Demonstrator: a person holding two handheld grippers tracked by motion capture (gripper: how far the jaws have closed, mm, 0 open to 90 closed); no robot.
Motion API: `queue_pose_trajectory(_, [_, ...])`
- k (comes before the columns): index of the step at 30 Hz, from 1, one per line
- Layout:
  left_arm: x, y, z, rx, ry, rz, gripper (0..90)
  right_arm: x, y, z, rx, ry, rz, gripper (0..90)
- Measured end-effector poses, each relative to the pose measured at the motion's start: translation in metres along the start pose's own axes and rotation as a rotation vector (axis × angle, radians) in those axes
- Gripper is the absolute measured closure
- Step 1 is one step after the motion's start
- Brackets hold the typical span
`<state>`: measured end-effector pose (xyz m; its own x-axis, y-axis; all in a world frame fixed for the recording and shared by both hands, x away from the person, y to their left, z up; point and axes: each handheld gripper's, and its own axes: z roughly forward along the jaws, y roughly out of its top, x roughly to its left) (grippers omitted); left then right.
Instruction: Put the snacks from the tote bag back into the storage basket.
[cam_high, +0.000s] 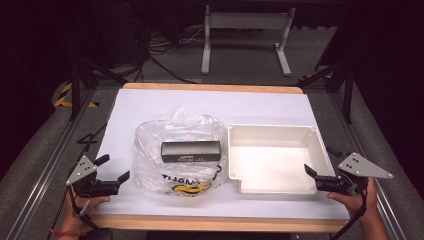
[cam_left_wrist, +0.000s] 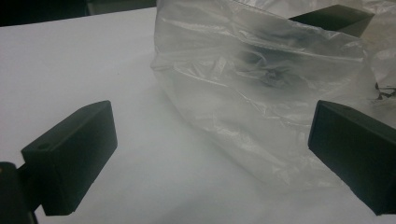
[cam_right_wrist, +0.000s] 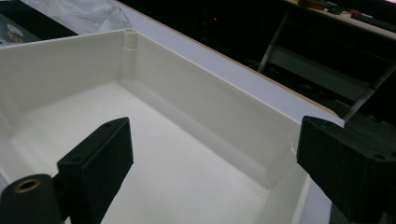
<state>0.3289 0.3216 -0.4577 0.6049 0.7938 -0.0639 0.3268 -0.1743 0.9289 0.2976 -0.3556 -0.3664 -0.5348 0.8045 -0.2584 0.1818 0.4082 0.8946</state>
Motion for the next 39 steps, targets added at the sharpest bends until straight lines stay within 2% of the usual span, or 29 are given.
queue_pose_trajectory(9, [0.000, 0.000, 0.000, 0.001, 0.000, 0.003, 2.1, 0.007, 0.027, 0.019, 0.001, 0.100, -0.047, 16.3])
queue_pose_trajectory(16, [0.000, 0.000, 0.000, -0.001, -0.005, 0.002, 2.1, 0.020, 0.050, 0.045, 0.020, 0.175, -0.103, 17.1])
queue_pose_trajectory(19, [0.000, 0.000, 0.000, 0.000, -0.006, 0.003, 2.1, 0.023, 0.054, 0.051, 0.029, 0.191, -0.115, 17.8])
queue_pose_trajectory(21, [0.000, 0.000, 0.000, -0.001, -0.004, 0.004, 2.1, 0.027, 0.061, 0.064, 0.041, 0.223, -0.136, 18.4])
queue_pose_trajectory(25, [0.000, 0.000, 0.000, 0.001, -0.002, 0.005, 2.1, 0.031, 0.070, 0.077, 0.056, 0.247, -0.156, 19.2])
queue_pose_trajectory(29, [0.000, 0.000, 0.000, 0.001, -0.003, 0.004, 2.1, 0.034, 0.078, 0.089, 0.061, 0.290, -0.149, 20.3])
queue_pose_trajectory(39, [0.000, 0.000, 0.000, 0.002, -0.004, 0.006, 2.1, 0.050, 0.096, 0.121, 0.079, 0.353, -0.202, 23.1])
